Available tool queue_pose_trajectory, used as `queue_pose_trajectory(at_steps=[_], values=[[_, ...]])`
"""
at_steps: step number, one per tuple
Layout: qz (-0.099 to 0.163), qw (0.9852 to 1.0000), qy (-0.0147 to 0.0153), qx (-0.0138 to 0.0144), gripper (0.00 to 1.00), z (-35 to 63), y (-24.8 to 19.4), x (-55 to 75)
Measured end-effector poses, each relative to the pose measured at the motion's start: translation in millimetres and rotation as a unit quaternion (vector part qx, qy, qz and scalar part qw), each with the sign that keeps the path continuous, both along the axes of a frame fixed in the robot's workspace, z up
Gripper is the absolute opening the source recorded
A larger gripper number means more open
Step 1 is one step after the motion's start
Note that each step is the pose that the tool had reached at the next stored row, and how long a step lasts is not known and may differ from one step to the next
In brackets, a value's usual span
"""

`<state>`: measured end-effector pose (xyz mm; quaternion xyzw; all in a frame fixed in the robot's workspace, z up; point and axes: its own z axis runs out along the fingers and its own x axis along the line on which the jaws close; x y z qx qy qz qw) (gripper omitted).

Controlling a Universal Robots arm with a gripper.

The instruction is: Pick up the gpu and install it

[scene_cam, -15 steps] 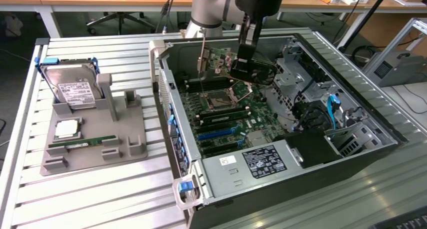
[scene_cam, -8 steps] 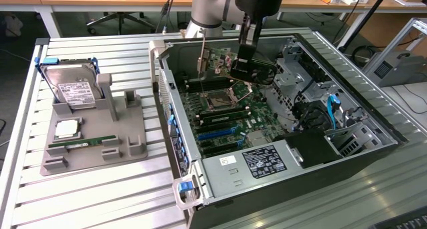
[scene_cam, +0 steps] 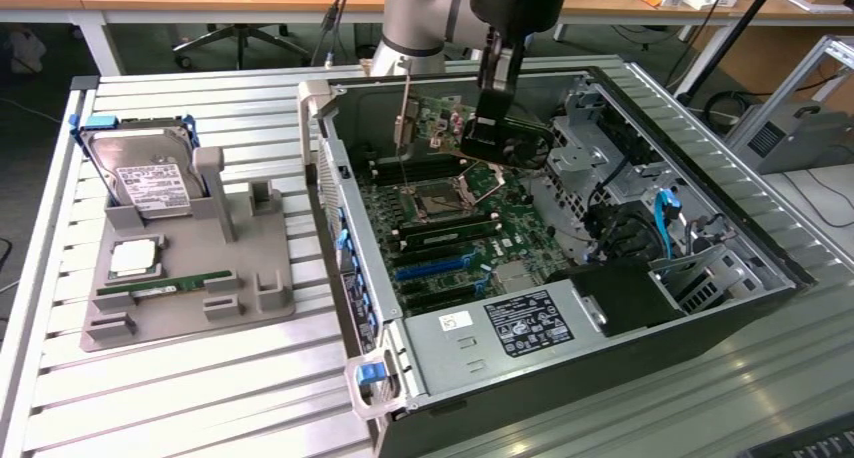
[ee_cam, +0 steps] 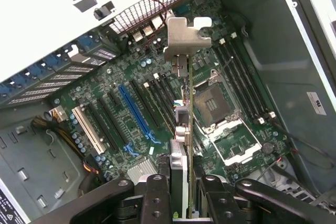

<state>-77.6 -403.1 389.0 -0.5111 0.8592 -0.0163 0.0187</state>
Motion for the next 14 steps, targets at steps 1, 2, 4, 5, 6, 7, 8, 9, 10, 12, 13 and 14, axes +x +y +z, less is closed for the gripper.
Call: queue_pose_trajectory(at_steps=[1,2,4,5,6,7,8,9,10,12,13,14], values=[[0.001,1.0000,0.0000,-0.0001,0.27,0.0,0.0,0.0],[0.002,1.0000,0.0000,0.0000,0.27,0.0,0.0,0.0],[0.003,1.0000,0.0000,-0.0001,0.27,0.0,0.0,0.0],[0.004,1.0000,0.0000,-0.0001,0.27,0.0,0.0,0.0],[0.006,1.0000,0.0000,-0.0002,0.27,-0.1,0.0,0.0],[0.008,1.0000,0.0000,-0.0003,0.27,-0.1,0.0,0.0],[0.008,1.0000,0.0000,-0.0003,0.27,-0.1,0.0,0.0],[0.009,1.0000,0.0000,-0.0003,0.27,-0.1,0.0,0.0],[0.010,0.9999,0.0000,-0.0003,0.27,-0.2,0.0,0.0],[0.012,0.9999,0.0000,-0.0004,0.27,-0.1,0.0,0.0],[0.013,0.9999,0.0000,-0.0004,0.27,-0.2,0.0,0.0],[0.014,0.9999,0.0000,-0.0005,0.27,-0.2,0.0,0.0]])
